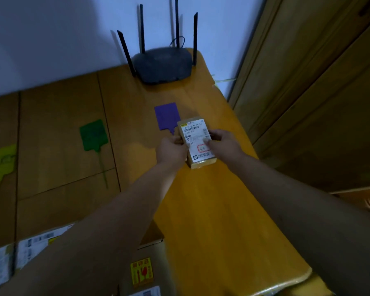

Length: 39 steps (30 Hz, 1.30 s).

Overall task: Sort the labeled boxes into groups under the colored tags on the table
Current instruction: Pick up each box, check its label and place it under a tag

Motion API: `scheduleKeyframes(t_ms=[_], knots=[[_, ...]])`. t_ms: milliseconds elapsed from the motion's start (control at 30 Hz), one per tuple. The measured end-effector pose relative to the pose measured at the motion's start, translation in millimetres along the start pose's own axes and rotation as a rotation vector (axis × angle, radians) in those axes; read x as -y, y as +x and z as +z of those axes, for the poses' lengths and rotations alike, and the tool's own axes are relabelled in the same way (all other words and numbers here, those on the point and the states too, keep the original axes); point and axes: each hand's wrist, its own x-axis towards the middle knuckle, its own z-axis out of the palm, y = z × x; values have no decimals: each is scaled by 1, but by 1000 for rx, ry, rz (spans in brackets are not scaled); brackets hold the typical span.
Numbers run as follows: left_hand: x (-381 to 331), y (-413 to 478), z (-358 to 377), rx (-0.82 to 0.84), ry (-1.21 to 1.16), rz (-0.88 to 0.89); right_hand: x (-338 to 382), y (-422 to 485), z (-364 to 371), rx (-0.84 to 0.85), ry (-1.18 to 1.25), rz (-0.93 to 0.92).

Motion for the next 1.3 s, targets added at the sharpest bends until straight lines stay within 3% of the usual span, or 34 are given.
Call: scheduleKeyframes(t_ms=[133, 267, 367, 433, 600, 867, 1033, 1100, 1167, 1233, 1300], knots=[[-5, -10, -4, -32, -66, 20, -1, -4, 0, -67, -5, 11], [-4, -39, -18, -63, -187, 8, 7, -32, 0, -350, -120, -97], [5, -75, -38, -22, -281, -13, 16, -64, 15, -224, 152, -102], [16, -99, -54, 21, -319, -22, 21, -90, 29, -128, 209, -125], [45, -158, -99, 82, -317, -10, 21, -162, 75, 114, 207, -144], [108, -237, -157, 69, -300, -16, -11, -253, 124, 226, 154, -146], [162, -290, -155, -135, -121, -137, -46, -273, 130, 124, -180, -129], [191, -321, -143, -263, 31, -163, -60, -272, 129, 144, -402, -123], [219, -348, -125, -280, 73, -293, -72, -267, 130, 189, -533, -95], [237, -357, -107, -196, -93, -511, -84, -260, 133, 202, -529, -38], [241, -352, -97, -132, -415, -648, -91, -256, 134, 200, -447, 0]])
